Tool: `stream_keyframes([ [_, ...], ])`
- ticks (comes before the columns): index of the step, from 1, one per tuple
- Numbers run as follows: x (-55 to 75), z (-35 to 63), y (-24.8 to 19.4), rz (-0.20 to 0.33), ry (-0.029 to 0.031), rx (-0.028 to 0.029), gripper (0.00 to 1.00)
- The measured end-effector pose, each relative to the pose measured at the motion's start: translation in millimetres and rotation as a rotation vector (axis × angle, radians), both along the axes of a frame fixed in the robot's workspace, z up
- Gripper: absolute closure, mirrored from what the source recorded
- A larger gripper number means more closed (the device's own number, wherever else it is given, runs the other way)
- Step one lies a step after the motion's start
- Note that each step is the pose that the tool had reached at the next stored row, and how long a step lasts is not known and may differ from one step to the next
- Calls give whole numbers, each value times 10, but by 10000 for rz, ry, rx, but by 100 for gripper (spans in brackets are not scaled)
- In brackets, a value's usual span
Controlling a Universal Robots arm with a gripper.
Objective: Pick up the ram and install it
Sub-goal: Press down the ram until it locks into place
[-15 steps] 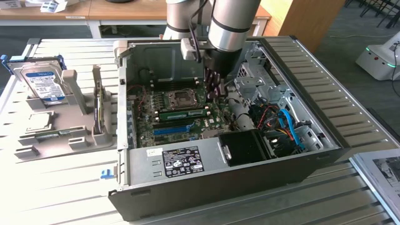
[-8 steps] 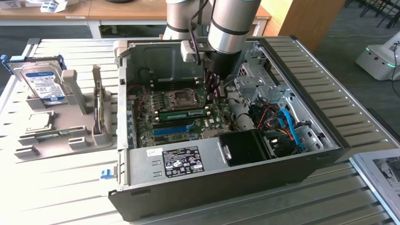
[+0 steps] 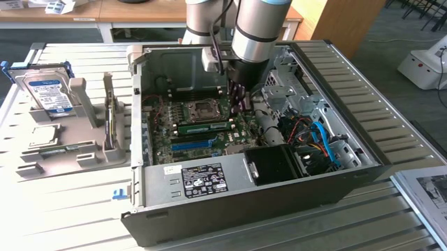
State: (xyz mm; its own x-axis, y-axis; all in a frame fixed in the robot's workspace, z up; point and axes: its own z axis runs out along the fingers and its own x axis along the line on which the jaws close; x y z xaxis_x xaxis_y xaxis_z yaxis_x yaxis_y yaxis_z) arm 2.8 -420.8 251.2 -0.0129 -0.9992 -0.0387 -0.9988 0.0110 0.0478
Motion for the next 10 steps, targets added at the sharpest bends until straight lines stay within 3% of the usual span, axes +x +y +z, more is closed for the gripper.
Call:
stream_keyframes([
  [10, 0, -71, 0, 0, 0, 1, 90],
])
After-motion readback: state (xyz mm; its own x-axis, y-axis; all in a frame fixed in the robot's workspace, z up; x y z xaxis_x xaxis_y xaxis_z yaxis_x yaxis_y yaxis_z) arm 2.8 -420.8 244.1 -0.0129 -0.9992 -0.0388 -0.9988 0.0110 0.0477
